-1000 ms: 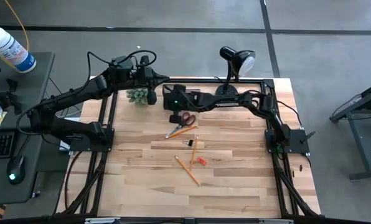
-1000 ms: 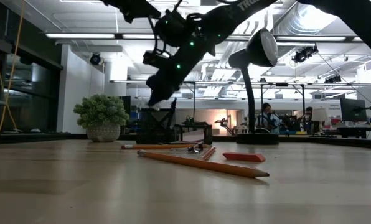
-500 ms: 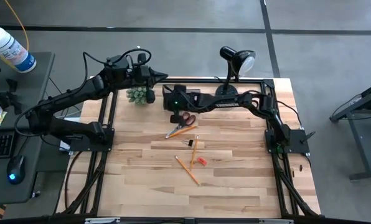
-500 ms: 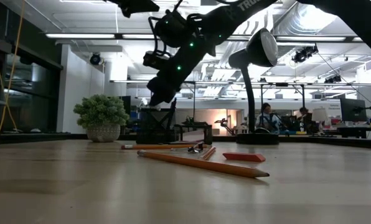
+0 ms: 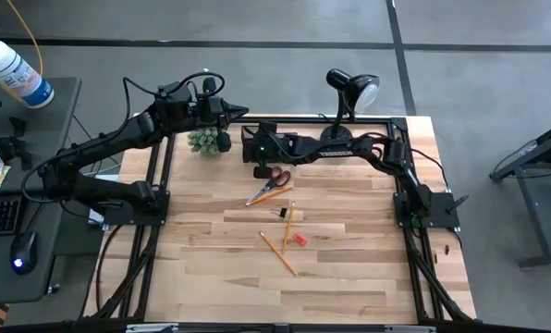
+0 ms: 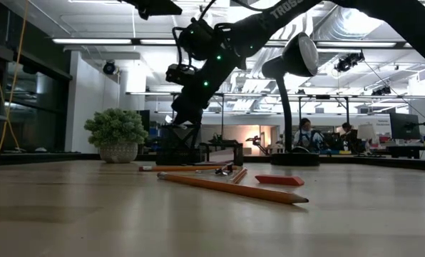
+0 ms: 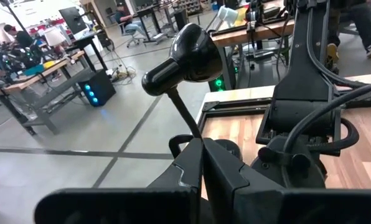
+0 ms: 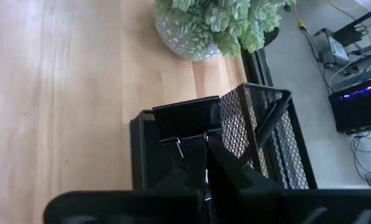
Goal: Pick and place office supplies into organizer
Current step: Put the right black binder clip into the black desk organizer
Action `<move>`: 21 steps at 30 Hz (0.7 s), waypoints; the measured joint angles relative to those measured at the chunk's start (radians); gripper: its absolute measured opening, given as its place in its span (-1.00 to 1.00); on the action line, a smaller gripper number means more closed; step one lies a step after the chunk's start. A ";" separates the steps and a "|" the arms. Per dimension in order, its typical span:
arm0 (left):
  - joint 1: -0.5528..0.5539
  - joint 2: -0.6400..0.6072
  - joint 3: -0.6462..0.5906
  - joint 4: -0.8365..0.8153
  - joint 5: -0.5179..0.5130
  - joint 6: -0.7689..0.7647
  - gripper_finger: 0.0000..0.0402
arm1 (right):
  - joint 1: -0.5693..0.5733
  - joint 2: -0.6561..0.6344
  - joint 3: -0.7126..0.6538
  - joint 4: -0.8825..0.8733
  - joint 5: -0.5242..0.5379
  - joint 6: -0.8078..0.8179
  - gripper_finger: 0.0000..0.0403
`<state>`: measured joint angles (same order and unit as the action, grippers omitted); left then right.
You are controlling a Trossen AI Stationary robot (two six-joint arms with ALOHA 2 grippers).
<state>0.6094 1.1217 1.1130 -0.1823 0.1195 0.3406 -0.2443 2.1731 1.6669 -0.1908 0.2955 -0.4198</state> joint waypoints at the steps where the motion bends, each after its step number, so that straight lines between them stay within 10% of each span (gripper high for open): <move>1: 0.000 0.000 0.000 0.000 0.000 0.001 -0.99 | 0.000 0.004 0.000 0.001 -0.005 0.000 -1.00; 21: -0.001 0.000 0.000 0.123 0.042 -0.007 -0.98 | 0.000 0.041 0.000 0.030 0.021 0.054 -1.00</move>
<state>0.6086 1.1221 1.1130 -0.0598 0.1612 0.3333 -0.2443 2.2143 1.6669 -0.1608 0.3165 -0.3656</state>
